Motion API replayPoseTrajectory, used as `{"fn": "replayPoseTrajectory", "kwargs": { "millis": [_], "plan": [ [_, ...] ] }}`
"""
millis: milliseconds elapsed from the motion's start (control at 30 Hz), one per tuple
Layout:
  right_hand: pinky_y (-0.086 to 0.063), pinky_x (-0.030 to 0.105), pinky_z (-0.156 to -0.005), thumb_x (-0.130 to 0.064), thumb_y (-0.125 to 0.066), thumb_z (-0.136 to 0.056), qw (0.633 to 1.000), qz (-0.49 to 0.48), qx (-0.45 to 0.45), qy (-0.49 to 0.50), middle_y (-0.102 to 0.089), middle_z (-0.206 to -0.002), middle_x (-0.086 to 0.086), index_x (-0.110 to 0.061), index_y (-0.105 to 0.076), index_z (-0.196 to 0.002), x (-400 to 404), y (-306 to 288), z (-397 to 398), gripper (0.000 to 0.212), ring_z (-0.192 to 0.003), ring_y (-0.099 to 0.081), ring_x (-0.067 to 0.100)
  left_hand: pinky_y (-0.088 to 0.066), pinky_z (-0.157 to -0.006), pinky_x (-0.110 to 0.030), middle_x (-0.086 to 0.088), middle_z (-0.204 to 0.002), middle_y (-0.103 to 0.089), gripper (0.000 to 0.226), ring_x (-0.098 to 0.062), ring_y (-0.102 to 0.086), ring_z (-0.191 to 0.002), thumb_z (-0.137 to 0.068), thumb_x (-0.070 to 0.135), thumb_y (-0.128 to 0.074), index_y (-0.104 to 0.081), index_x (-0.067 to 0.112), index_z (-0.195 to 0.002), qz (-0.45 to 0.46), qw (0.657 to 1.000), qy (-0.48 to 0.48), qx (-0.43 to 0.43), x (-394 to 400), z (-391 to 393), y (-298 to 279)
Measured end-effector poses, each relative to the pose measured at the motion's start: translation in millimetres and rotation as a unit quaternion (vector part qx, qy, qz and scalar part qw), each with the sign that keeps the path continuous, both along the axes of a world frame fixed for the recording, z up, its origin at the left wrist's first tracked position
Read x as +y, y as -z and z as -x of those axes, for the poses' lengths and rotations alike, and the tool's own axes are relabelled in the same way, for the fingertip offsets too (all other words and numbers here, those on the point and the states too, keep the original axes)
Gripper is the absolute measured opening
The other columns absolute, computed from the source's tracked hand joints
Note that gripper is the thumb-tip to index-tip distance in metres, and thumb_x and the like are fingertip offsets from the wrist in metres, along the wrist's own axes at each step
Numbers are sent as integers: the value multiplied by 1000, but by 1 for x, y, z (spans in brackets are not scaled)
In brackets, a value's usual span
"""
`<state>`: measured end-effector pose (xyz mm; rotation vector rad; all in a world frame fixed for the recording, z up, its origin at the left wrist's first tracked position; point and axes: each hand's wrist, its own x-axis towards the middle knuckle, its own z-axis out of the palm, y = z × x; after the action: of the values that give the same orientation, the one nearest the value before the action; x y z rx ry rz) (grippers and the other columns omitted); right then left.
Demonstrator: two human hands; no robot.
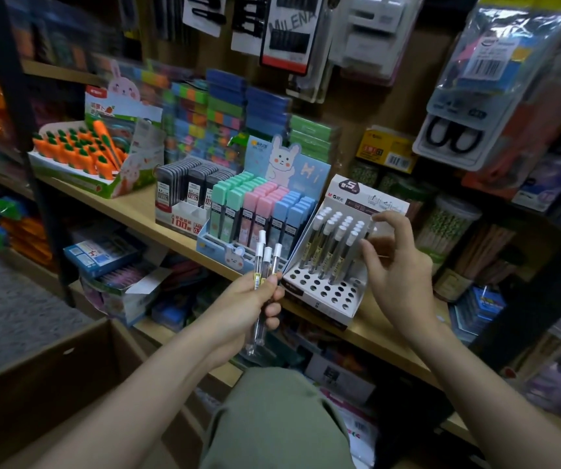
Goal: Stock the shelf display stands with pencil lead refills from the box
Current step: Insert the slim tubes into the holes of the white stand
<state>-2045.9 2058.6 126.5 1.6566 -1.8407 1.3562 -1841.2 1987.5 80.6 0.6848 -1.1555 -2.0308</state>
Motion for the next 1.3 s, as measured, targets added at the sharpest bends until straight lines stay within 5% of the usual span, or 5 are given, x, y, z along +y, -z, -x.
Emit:
{"fn": "replayPoseTrajectory", "kwargs": {
  "millis": [500,767,867,1000,1300],
  "plan": [
    [-47,8,-62,-18,-77,-82,996,-23,33,78,-65,-72,-7,-14,-68,-77,-10,-27,14,11,-68,-61,1,-42,-50,-22,-1,-76,-53,22,-9,-45,-57,-101,18,-48,-54,5,-118,34,999,35,8,1,0,-3],
    [-52,30,-71,-25,-73,-86,987,-60,105,109,-58,-99,0,-12,-73,-97,2,-34,6,17,-70,-57,12,-42,-56,-24,0,-78,-51,19,-11,-44,-61,-102,18,-45,-53,10,-117,66,994,90,22,5,-3,-6],
    [-50,10,-66,-32,-67,-87,998,-52,33,21,-64,-94,-14,-26,-68,-109,8,-39,-23,22,-74,-61,0,-43,-55,-23,1,-77,-53,19,-11,-45,-61,-100,19,-48,-55,9,-114,46,987,140,62,6,-4,-7],
    [-55,16,-67,-35,-72,-85,965,-180,-165,-99,-74,-80,-17,-29,-66,-117,0,-32,-61,33,-72,-68,-2,-42,-55,-23,0,-77,-53,19,-10,-45,-59,-97,22,-51,-58,10,-110,19,975,194,104,8,-4,-8],
    [-58,21,-68,-18,-75,-82,982,-17,-158,-101,-73,-78,-8,-26,-65,-92,10,-59,-39,16,-73,-72,5,-61,-74,-35,-4,-88,-69,23,-16,-68,-79,-102,22,-43,-58,11,-116,50,997,57,5,-3,-6,-5]
  ]
}}
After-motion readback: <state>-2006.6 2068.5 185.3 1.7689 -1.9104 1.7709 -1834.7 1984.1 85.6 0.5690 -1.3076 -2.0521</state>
